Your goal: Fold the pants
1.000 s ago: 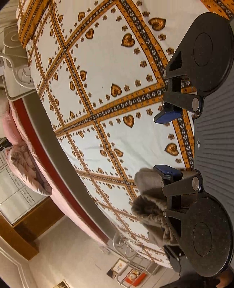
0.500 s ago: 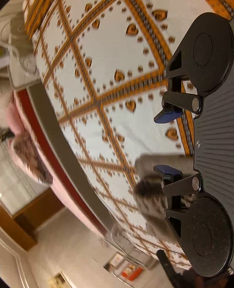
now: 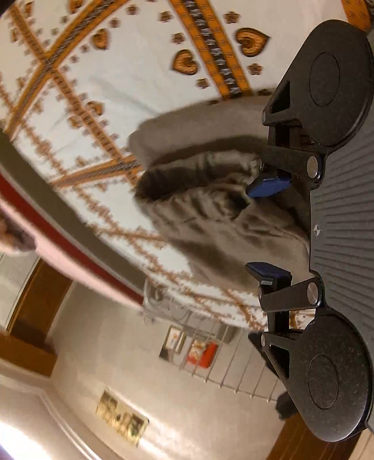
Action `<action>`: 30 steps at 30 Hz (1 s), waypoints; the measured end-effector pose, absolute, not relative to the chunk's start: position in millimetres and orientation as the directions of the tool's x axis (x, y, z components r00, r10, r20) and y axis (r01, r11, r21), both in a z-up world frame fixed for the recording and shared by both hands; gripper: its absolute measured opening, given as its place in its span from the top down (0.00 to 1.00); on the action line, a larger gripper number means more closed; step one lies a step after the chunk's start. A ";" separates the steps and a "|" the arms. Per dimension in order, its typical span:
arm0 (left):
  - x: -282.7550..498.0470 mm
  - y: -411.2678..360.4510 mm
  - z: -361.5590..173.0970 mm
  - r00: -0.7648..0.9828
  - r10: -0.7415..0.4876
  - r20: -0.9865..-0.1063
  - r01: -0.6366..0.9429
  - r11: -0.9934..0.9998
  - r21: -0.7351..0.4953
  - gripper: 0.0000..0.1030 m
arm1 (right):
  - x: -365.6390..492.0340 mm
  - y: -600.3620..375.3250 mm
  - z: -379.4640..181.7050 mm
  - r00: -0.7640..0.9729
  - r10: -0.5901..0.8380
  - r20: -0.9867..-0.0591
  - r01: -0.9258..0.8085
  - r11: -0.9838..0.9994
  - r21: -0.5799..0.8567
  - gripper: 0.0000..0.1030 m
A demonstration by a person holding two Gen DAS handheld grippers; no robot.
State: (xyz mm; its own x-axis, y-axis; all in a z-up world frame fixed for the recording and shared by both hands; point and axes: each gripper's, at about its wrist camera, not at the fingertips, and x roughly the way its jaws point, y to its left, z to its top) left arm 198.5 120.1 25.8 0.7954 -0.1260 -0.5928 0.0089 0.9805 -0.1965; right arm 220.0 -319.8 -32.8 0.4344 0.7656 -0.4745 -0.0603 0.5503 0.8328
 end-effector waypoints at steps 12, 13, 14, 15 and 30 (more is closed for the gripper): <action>189.4 156.2 14.0 0.755 -0.072 -0.651 -0.060 0.982 -0.178 0.11 | 245.4 -284.1 -54.7 0.450 0.703 -0.551 -0.037 0.631 0.775 0.80; 189.8 156.3 12.5 0.748 -0.067 -0.660 -0.061 0.984 -0.169 0.11 | 244.8 -282.8 -53.4 0.464 0.694 -0.551 -0.051 0.642 0.765 0.80; 190.3 156.3 11.7 0.745 -0.065 -0.664 -0.060 0.985 -0.163 0.11 | 241.3 -283.5 -47.0 0.493 0.687 -0.534 -0.075 0.645 0.760 0.81; 190.2 155.7 11.6 0.744 -0.066 -0.665 -0.057 0.985 -0.161 0.11 | 235.2 -287.4 -36.2 0.529 0.685 -0.500 -0.106 0.638 0.763 0.81; 190.3 154.9 7.9 0.736 -0.075 -0.672 -0.033 0.989 -0.147 0.11 | 217.0 -340.3 -41.4 0.559 0.617 -0.554 -0.007 0.672 0.741 0.28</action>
State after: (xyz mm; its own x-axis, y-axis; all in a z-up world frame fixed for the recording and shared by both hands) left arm 190.3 154.9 7.9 0.7364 -0.0751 -0.6724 -0.0335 0.9886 -0.1470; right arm 217.0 -340.3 -41.4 0.5586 0.6170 -0.5543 -0.0066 0.6716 0.7409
